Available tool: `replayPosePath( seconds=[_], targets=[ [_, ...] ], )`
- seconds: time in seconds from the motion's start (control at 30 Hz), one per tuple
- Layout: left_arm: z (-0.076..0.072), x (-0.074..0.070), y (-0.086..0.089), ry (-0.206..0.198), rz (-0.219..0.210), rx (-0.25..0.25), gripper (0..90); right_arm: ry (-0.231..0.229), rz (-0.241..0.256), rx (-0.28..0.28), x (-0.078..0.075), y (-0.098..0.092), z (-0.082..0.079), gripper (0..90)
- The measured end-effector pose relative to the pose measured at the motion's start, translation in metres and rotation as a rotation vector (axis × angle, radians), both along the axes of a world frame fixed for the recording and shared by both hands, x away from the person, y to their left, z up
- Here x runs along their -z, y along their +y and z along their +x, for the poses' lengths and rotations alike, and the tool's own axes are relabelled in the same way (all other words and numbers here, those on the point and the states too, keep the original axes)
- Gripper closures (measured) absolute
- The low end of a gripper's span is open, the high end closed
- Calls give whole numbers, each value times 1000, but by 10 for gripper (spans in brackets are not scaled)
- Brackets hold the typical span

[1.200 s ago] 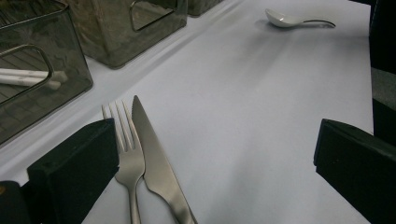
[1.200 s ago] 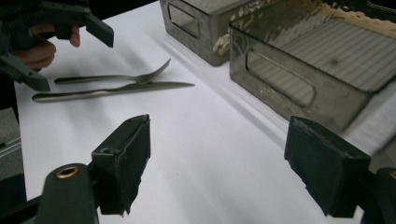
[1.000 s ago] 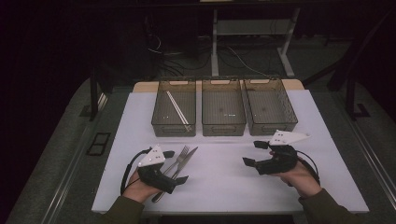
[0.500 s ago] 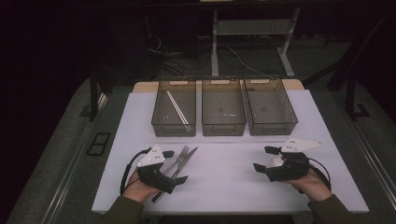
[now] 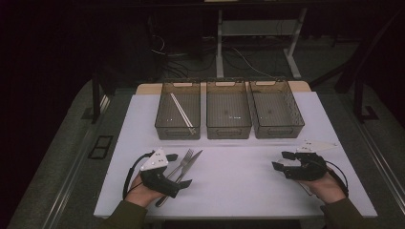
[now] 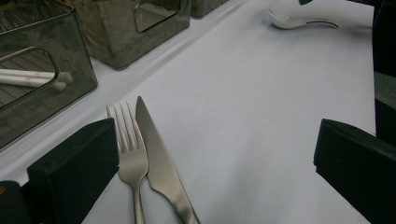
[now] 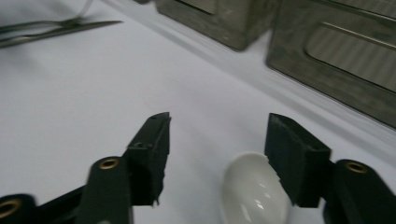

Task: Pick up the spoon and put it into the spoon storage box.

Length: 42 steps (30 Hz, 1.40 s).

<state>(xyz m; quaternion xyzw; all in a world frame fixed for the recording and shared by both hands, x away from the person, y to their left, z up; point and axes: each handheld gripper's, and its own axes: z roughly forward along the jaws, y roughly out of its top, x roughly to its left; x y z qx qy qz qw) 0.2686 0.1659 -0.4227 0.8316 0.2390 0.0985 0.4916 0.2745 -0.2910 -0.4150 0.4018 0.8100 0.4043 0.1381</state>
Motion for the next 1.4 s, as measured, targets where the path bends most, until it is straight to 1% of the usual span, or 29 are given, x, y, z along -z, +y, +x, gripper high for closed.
replayPosePath(
  seconds=[0.1, 0.13, 0.2, 0.33, 0.43, 0.57, 0.73, 0.83, 0.87, 1.0, 1.1, 1.17, 1.27, 1.4],
  targets=[
    [0, 0, 0, 1, -1, 1, 0, -6, -26, 41, 3, -7, 3, 595],
    [0, 0, 0, 2, 0, 1, 0, -2, -26, 52, 3, -10, 4, 631],
    [0, 0, 0, 4, 2, 1, 0, -7, -30, 66, 3, -15, 7, 716],
    [0, 0, 0, 4, 3, 5, 0, 1, -59, 83, 7, -21, 12, 830],
    [0, 1, -1, 4, 7, 7, 0, 19, -79, 93, 12, -25, 18, 880],
    [0, 1, -1, 9, 4, 3, 0, 36, -87, 96, 16, -26, 25, 897],
    [0, 1, -1, 8, 2, 4, 0, 69, -103, 86, 23, -21, 31, 897],
    [1, 1, -1, 6, 11, 9, 0, 81, -112, 75, 27, -18, 33, 898],
    [1, 1, -1, 6, 11, 8, 0, 89, -108, 71, 28, -17, 34, 898],
    [1, 1, -1, 8, 4, 4, 0, 99, -96, 56, 29, -15, 35, 898],
    [1, 1, -1, 7, 5, 5, 0, 97, -92, 46, 29, -14, 35, 898],
    [1, 1, -1, 7, 4, 5, 0, 114, -68, 39, 28, -15, 35, 898],
    [0, 1, -1, 9, 9, 5, 0, 115, -56, 19, 27, -14, 34, 898],
    [0, 1, -1, 9, 8, 5, 0, 111, -69, -1, 28, -11, 33, 897]
  ],
)
